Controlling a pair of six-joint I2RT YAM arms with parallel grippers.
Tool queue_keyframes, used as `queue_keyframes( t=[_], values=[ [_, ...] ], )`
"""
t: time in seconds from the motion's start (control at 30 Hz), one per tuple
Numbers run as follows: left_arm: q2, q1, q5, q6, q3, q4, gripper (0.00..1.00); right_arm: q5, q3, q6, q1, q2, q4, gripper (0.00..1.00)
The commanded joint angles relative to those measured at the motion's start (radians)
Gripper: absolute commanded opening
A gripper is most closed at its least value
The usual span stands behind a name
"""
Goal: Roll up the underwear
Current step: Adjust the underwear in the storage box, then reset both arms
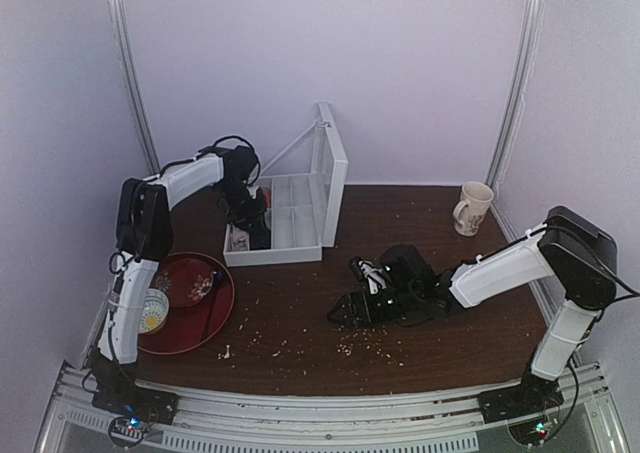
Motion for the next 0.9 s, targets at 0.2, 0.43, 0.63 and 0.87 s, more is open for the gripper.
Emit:
queue_keyframes(
  t=[0.2,0.43,0.63,0.87],
  values=[
    [-0.050,0.003,-0.006,-0.007,-0.104,0.048,0.28,0.022,-0.018,-0.002,-0.004,-0.036,-0.105,1.00],
    [-0.237,-0.013,-0.016,-0.011,-0.182,0.065,0.40,0.030,-0.013,-0.004,-0.003,-0.058,-0.122,1.00],
    [-0.452,-0.020,0.036,-0.046,-0.413,0.201,0.52,0.052,0.001,-0.014,-0.004,-0.096,-0.171,1.00],
    [-0.675,-0.030,0.041,-0.045,-0.620,0.309,0.83,0.096,0.039,-0.032,-0.005,-0.156,-0.257,1.00]
  ],
)
